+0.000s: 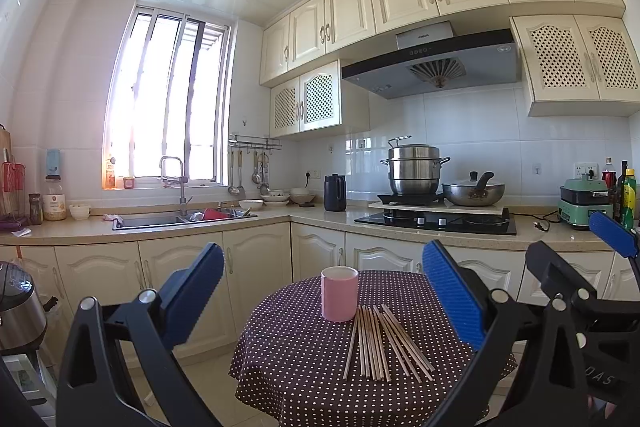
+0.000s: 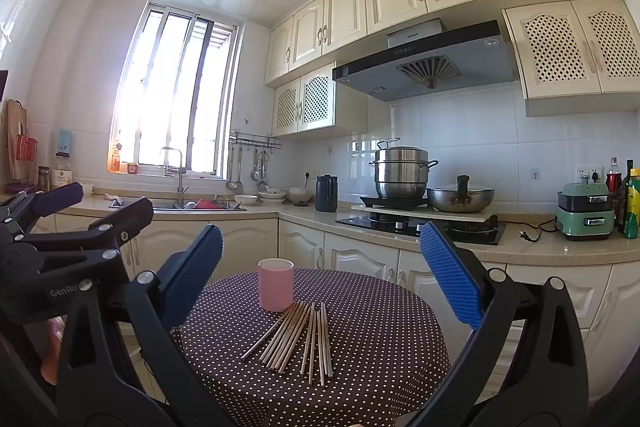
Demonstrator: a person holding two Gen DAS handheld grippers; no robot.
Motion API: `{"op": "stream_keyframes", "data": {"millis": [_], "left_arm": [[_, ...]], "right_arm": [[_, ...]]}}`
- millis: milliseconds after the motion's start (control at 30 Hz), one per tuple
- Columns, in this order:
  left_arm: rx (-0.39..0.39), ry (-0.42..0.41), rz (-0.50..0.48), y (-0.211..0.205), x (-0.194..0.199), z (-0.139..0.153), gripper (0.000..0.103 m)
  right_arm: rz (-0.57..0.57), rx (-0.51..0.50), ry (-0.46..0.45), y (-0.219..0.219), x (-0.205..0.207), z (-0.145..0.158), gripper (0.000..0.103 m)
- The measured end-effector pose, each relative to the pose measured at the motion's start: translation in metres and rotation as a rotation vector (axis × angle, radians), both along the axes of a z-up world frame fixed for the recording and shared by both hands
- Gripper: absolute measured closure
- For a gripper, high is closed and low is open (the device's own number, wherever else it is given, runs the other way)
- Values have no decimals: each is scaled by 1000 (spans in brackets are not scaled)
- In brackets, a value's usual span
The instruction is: Organize utensils
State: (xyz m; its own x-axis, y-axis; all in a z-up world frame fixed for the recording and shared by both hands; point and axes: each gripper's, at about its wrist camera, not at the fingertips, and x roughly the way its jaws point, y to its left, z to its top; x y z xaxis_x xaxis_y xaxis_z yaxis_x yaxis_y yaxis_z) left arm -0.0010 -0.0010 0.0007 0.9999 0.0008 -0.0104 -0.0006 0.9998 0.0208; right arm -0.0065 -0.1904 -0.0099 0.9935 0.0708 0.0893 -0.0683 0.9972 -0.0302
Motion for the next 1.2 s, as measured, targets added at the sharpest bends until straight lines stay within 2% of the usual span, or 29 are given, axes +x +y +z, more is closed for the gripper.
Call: {"op": "stream_keyframes", "data": {"millis": [400, 633, 1200], "left_arm": [[2, -3, 1, -3, 1, -3, 5], [4, -8, 2, 5, -7, 9, 5], [4, -12, 5, 4, -7, 10, 5]], "right_arm": [[1, 1, 0, 1, 0, -1, 6], [0, 5, -3, 1, 1, -1, 6], [1, 9, -1, 1, 1, -3, 6]]}}
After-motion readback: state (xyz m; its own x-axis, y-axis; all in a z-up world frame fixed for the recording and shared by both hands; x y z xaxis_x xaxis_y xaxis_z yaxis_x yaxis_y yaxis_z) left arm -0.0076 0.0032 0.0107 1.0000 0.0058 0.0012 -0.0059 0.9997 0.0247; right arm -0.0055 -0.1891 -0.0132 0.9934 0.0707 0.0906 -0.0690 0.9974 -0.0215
